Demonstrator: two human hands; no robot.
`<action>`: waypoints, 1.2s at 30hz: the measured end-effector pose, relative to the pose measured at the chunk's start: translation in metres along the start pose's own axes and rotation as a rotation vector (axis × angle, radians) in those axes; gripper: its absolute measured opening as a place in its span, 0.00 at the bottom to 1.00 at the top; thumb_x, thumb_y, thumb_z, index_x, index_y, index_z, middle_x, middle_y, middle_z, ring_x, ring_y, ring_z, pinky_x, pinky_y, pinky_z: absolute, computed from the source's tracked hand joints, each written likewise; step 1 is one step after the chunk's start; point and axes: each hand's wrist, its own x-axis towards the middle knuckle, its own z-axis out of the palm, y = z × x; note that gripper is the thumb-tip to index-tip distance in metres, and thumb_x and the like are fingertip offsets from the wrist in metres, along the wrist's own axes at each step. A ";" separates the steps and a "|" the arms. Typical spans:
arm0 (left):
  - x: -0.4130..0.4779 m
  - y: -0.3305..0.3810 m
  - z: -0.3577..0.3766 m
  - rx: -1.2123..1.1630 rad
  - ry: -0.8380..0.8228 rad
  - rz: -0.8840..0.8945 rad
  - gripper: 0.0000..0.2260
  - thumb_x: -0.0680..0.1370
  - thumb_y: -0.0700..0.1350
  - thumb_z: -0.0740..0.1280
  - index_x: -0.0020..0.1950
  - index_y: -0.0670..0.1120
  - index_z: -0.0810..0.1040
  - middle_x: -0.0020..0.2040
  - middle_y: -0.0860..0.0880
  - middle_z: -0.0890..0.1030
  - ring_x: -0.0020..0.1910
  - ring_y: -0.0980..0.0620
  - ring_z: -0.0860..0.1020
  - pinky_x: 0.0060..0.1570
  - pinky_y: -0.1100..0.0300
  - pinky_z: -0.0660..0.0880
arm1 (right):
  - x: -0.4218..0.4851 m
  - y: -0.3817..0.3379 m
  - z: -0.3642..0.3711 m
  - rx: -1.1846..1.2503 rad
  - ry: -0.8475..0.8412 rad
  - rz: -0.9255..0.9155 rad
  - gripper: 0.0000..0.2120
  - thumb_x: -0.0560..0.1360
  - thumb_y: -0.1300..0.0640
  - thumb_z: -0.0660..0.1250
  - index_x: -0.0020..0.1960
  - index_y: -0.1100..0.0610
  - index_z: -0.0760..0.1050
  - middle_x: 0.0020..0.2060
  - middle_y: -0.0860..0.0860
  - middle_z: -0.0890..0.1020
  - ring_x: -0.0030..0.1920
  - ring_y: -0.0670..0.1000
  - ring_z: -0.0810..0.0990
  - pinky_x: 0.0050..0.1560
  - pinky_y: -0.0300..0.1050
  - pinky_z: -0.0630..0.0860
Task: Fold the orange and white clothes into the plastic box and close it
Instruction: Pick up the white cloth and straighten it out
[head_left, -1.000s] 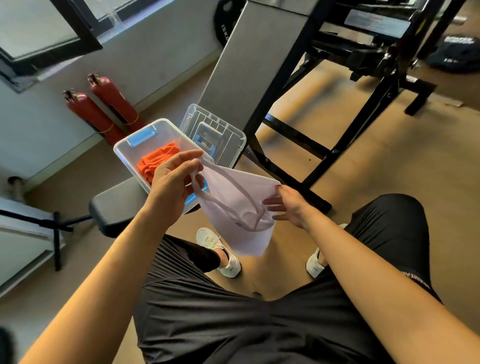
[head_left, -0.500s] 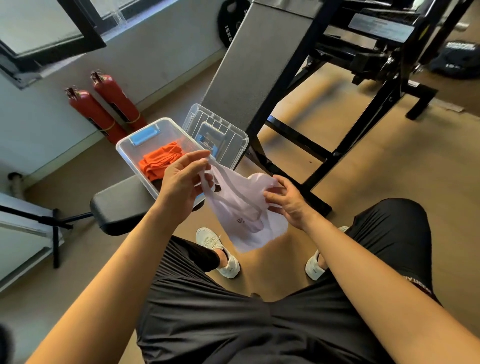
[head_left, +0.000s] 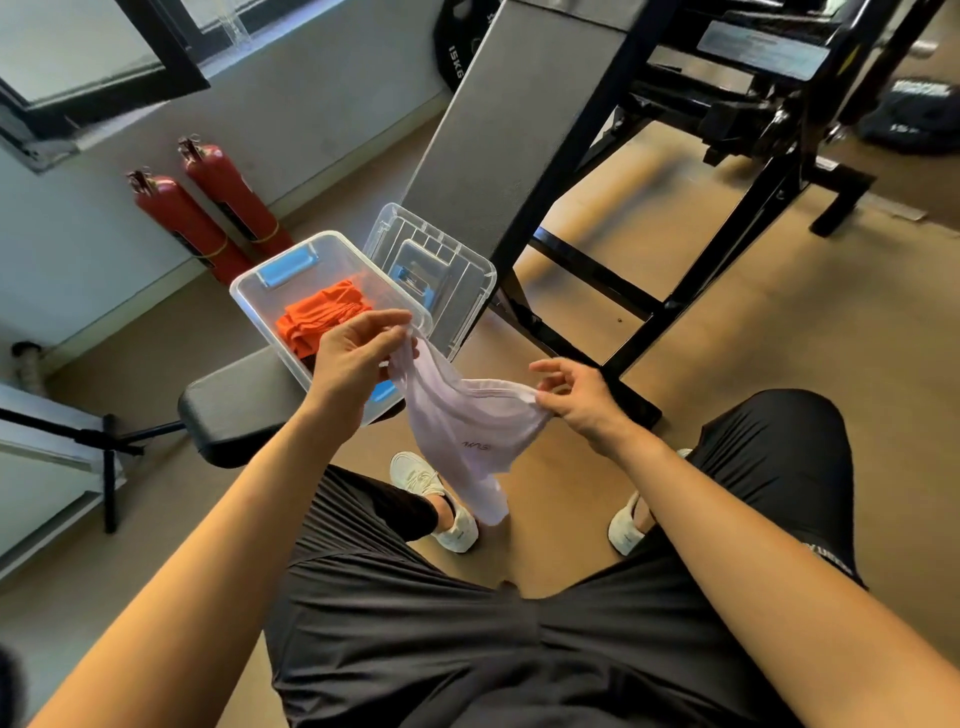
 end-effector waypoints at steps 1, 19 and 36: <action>0.001 -0.006 0.001 0.042 0.000 0.010 0.08 0.80 0.38 0.68 0.58 0.41 0.82 0.50 0.42 0.84 0.46 0.47 0.84 0.48 0.56 0.84 | -0.002 -0.009 -0.008 0.046 0.004 -0.021 0.18 0.75 0.66 0.72 0.62 0.52 0.78 0.49 0.55 0.79 0.51 0.54 0.79 0.52 0.46 0.83; 0.005 -0.076 0.016 0.003 -0.019 -0.267 0.06 0.78 0.37 0.71 0.48 0.48 0.82 0.48 0.43 0.80 0.40 0.49 0.78 0.32 0.64 0.79 | -0.007 -0.070 -0.113 -0.507 0.115 0.035 0.16 0.73 0.72 0.69 0.56 0.57 0.80 0.48 0.54 0.82 0.52 0.53 0.81 0.48 0.42 0.78; 0.014 -0.094 0.024 -0.065 -0.171 -0.299 0.10 0.82 0.36 0.63 0.49 0.46 0.82 0.48 0.43 0.80 0.40 0.49 0.76 0.32 0.64 0.79 | -0.011 -0.028 -0.117 -0.855 0.094 0.368 0.05 0.78 0.56 0.70 0.50 0.58 0.82 0.49 0.56 0.81 0.54 0.56 0.80 0.52 0.48 0.78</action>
